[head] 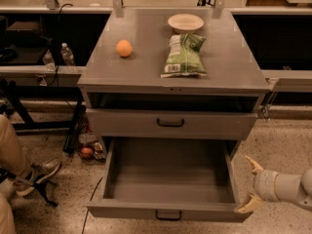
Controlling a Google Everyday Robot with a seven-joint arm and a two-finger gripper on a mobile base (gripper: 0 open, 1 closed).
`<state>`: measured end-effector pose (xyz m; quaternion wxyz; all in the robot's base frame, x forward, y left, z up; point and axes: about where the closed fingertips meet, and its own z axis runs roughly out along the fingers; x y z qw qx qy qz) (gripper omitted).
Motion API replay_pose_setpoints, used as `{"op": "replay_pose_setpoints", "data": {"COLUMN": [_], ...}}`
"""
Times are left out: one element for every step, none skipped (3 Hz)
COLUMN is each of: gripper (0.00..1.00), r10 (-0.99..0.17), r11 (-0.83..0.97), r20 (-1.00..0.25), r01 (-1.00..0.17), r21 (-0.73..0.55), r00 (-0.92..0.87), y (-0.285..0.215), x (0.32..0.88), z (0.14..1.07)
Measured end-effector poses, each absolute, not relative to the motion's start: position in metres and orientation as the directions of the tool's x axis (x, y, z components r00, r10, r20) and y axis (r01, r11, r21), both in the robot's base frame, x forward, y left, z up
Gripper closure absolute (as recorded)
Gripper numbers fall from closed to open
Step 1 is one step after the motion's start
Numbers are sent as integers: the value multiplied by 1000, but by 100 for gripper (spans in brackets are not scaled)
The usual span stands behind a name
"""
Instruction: Open middle drawer
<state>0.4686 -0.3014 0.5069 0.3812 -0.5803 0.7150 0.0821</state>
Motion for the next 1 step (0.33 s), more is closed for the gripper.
{"op": "replay_pose_setpoints", "data": {"gripper": [0], "r10": [-795], "r11": [351], "r20": [-601], "r01": [-866], "r21": [-357], "r00": [-75], "y": [-326], "x": [497], "z": [531]}}
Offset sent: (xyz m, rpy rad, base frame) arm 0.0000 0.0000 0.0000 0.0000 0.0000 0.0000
